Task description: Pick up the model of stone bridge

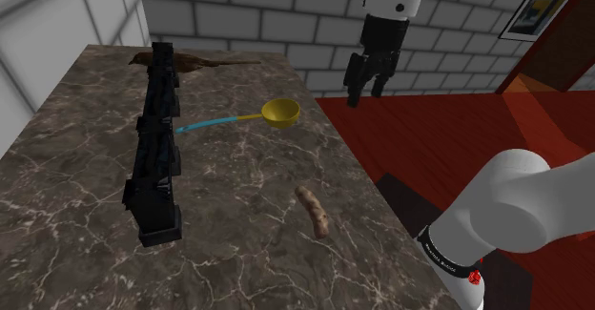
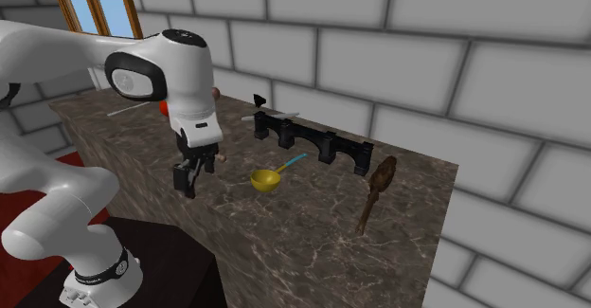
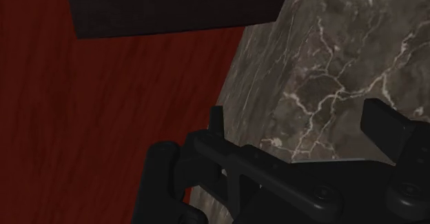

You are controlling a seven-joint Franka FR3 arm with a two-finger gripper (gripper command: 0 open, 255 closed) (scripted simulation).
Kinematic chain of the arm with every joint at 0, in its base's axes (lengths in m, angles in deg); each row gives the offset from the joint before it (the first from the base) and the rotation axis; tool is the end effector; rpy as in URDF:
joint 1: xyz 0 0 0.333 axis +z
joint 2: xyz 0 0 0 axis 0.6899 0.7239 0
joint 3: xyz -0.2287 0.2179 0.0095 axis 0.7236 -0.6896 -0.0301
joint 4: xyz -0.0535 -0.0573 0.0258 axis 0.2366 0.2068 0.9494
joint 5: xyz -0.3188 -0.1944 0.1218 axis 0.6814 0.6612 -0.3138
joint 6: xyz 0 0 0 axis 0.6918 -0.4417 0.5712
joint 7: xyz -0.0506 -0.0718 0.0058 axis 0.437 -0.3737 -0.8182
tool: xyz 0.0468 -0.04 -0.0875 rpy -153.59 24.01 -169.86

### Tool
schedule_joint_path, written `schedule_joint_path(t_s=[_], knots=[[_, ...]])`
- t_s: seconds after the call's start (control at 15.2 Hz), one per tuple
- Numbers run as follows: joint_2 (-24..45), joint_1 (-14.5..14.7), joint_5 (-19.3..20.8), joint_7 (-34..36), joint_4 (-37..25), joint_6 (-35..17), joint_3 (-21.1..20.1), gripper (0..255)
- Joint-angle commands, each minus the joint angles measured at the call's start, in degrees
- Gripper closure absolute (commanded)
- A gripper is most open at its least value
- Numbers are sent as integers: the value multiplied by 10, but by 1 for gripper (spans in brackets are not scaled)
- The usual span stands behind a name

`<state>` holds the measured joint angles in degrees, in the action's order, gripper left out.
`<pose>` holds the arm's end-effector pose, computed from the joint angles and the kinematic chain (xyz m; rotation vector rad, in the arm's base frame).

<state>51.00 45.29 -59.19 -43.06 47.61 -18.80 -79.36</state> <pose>0.3345 0.0759 0.5460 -3.1088 0.0439 0.1973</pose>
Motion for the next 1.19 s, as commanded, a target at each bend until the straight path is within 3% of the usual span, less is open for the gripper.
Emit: schedule_joint_path(t_s=[0.0, 0.59, 1.12], knots=[[21, 4, -14, 39, -17, -9, -25, 0], [164, 9, -34, 212, -151, -39, -131, 0], [336, 19, 21, 381, -325, -41, -211, 0]])
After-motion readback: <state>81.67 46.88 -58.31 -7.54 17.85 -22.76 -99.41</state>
